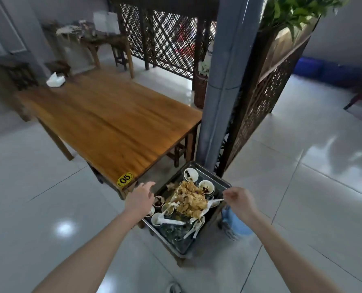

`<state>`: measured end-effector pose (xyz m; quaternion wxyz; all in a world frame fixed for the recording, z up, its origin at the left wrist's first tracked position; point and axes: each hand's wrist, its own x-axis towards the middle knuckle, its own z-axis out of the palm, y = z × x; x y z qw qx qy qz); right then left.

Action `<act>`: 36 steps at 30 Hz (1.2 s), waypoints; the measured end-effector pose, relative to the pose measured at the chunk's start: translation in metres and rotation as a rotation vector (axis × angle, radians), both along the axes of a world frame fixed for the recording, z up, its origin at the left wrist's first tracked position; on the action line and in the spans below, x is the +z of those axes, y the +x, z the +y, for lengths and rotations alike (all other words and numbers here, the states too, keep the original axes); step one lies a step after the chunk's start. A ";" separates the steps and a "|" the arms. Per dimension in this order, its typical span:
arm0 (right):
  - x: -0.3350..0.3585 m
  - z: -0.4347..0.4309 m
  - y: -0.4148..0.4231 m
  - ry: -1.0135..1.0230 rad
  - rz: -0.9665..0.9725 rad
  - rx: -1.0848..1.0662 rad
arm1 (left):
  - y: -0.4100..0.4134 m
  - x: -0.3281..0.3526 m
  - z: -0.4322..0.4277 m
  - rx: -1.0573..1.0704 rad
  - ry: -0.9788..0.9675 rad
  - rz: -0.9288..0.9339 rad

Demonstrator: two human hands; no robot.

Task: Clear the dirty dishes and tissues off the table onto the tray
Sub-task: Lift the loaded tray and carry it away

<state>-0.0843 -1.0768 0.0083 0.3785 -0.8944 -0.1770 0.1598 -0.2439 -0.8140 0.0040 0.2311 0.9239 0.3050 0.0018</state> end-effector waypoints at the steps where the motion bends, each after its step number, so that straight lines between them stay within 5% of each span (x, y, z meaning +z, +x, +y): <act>1: -0.001 0.008 0.009 0.007 -0.004 0.029 | 0.001 -0.002 0.002 0.029 0.001 -0.008; 28: 0.008 0.148 0.176 0.002 0.073 0.807 | 0.045 0.007 -0.028 0.750 0.010 -0.034; 36: 0.000 0.150 0.245 -0.020 0.095 0.857 | 0.087 -0.016 -0.044 0.863 -0.014 -0.042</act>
